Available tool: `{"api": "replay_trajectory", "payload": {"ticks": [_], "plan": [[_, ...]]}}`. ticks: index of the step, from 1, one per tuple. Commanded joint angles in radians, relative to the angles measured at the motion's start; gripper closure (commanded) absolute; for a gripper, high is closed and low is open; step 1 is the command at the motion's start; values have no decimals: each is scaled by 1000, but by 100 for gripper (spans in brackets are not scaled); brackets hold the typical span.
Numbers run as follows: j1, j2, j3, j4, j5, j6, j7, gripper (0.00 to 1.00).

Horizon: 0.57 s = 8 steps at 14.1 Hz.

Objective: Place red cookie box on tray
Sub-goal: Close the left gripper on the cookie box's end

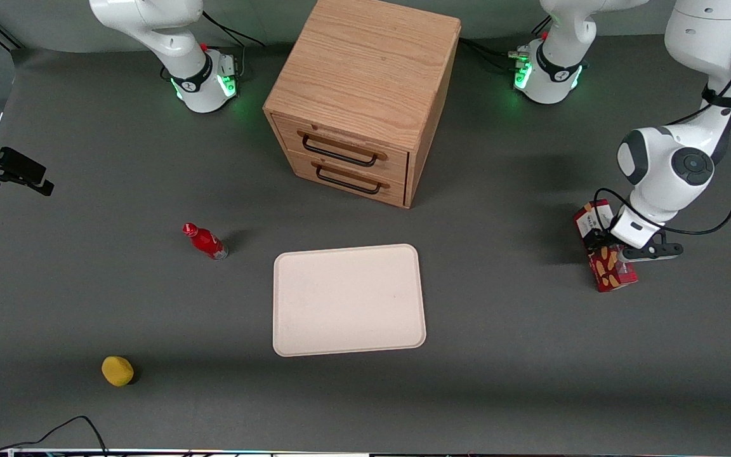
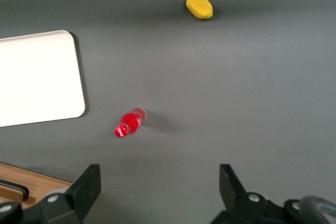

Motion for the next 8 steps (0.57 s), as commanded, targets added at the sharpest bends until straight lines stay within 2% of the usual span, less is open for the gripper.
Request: {"api": "replay_trajectory", "payload": {"ticks": [1, 4, 6, 8], "plan": [[3, -17, 2, -19, 10, 10, 11, 42], [0, -27, 2, -19, 10, -8, 11, 74], [-3, -69, 0, -14, 8, -72, -1, 78], [-11, -162, -9, -1, 1, -240, -18, 78]]}}
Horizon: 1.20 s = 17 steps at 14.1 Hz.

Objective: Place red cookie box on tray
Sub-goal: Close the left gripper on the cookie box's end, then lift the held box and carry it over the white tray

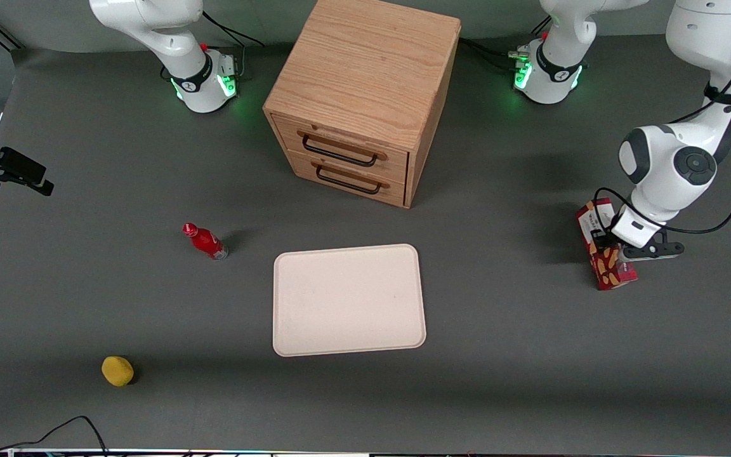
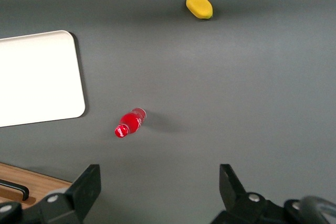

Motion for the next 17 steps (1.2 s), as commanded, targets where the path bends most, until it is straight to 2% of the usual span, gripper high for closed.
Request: {"api": "replay_trajectory", "payload": {"ticks": [1, 3, 5, 7, 11, 14, 15, 17], "plan": [[-27, -176, -7, 14, 0, -245, -42, 78], [-66, -256, -22, 130, 0, -525, -100, 78], [-67, -258, -86, 360, -6, -864, -182, 78], [-70, -241, -147, 540, -16, -1048, -250, 78], [-80, -173, -302, 703, -16, -1078, -460, 76], [-107, 40, -448, 931, -5, -1061, -797, 76], [-133, 120, -485, 999, 16, -1029, -894, 76], [-249, 261, -491, 1094, 164, -919, -1070, 76]]}}
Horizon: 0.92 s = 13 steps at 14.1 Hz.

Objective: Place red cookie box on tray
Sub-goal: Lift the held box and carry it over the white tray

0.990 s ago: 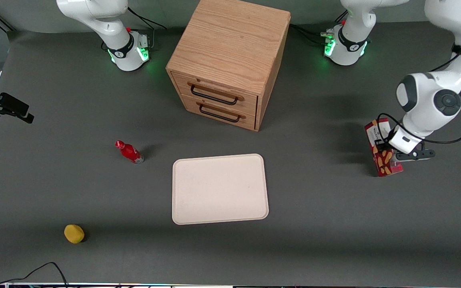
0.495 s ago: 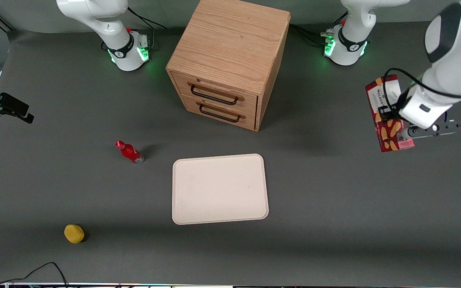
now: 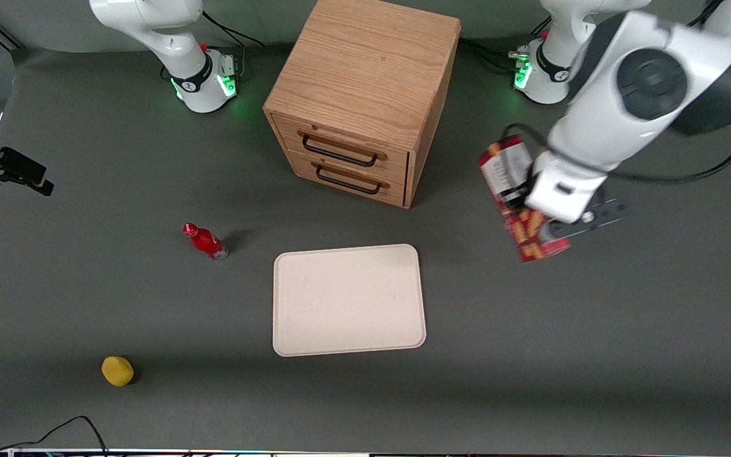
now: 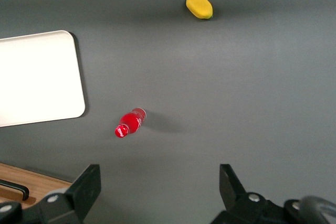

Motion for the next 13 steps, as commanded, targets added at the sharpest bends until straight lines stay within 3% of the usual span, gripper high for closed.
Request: {"api": "replay_trajectory", "payload": {"ticks": [1, 4, 11, 13], "plan": [[-156, 266, -10, 233, 193, 74, -262, 76], [-284, 464, -1, 394, 382, 108, -430, 76], [-359, 648, 19, 400, 560, 318, -416, 76], [-368, 673, 19, 399, 579, 322, -413, 76]]}}
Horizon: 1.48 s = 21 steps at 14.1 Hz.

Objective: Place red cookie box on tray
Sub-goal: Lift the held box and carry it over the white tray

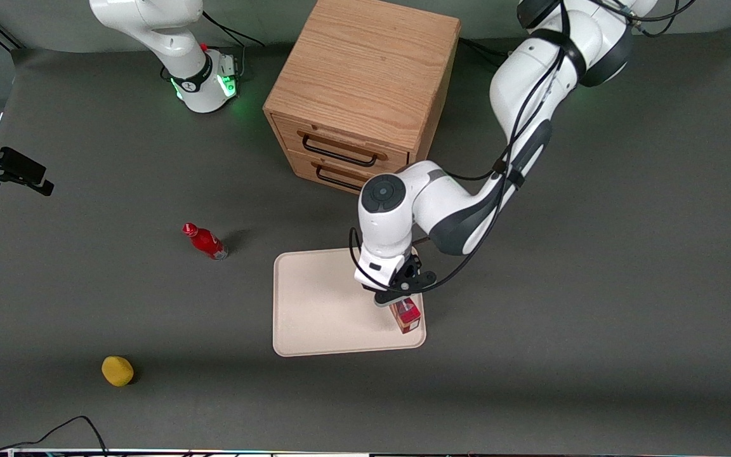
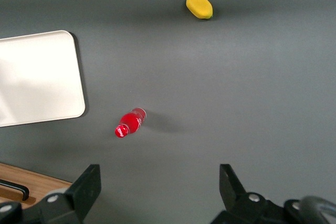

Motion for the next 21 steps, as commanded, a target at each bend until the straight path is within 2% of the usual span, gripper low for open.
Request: {"api": "replay_trajectory", "payload": {"ticks": [1, 8, 9, 10, 11, 12, 14, 15, 18, 21], "plan": [[-30, 37, 12, 44, 33, 5, 7, 76], [-31, 67, 34, 18, 45, 45, -7, 76], [-31, 68, 34, 11, 45, 48, -7, 73], [-31, 71, 34, 11, 45, 51, -7, 68], [-31, 71, 35, 10, 45, 63, -7, 59], [-31, 73, 35, 8, 45, 68, -7, 44], [-30, 76, 35, 7, 45, 69, -5, 7], [-28, 76, 35, 7, 43, 69, 4, 0], [-19, 42, 28, 8, 31, 34, 14, 0], [13, -15, -50, 24, -44, -153, 98, 0]]}}
